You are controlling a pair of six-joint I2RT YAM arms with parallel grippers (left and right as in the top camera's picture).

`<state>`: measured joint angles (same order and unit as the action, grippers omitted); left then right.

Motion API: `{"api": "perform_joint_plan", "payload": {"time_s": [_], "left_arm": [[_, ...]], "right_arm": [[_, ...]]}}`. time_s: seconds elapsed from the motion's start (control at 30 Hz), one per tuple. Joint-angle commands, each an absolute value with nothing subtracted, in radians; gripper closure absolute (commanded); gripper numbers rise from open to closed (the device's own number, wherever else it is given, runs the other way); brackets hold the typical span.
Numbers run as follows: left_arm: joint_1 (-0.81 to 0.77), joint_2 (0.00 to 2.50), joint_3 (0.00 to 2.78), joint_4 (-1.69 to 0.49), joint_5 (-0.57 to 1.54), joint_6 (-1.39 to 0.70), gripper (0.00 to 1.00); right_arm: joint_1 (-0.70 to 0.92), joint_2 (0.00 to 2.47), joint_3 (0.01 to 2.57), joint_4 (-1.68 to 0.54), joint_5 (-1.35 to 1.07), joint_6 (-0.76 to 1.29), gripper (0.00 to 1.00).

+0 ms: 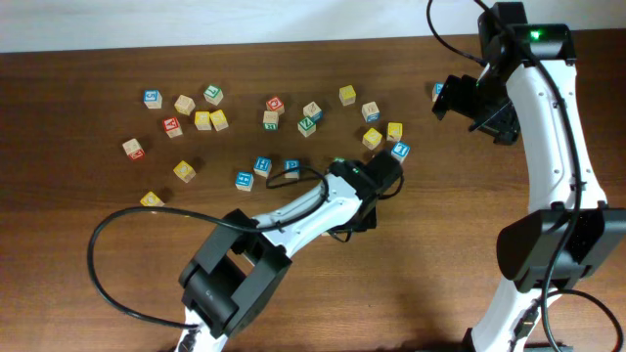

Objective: Spell out ICRA
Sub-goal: 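Carry the red A block right of the R block and release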

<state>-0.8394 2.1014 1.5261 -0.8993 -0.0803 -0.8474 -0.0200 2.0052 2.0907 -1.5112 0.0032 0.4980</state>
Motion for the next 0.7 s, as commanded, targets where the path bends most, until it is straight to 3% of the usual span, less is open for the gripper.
{"api": "perform_joint_plan", "payload": {"time_s": [0.0, 0.67], "left_arm": [[-0.84, 2.111, 1.517, -0.886, -0.102, -0.89, 0.76], [-0.839, 2.111, 1.517, -0.918, -0.159, -0.889, 0.76]], "right_arm": [[-0.027, 1.985, 2.093, -1.511, 0.012, 0.505, 0.02], [-0.027, 1.985, 2.093, -1.511, 0.012, 0.505, 0.02]]}}
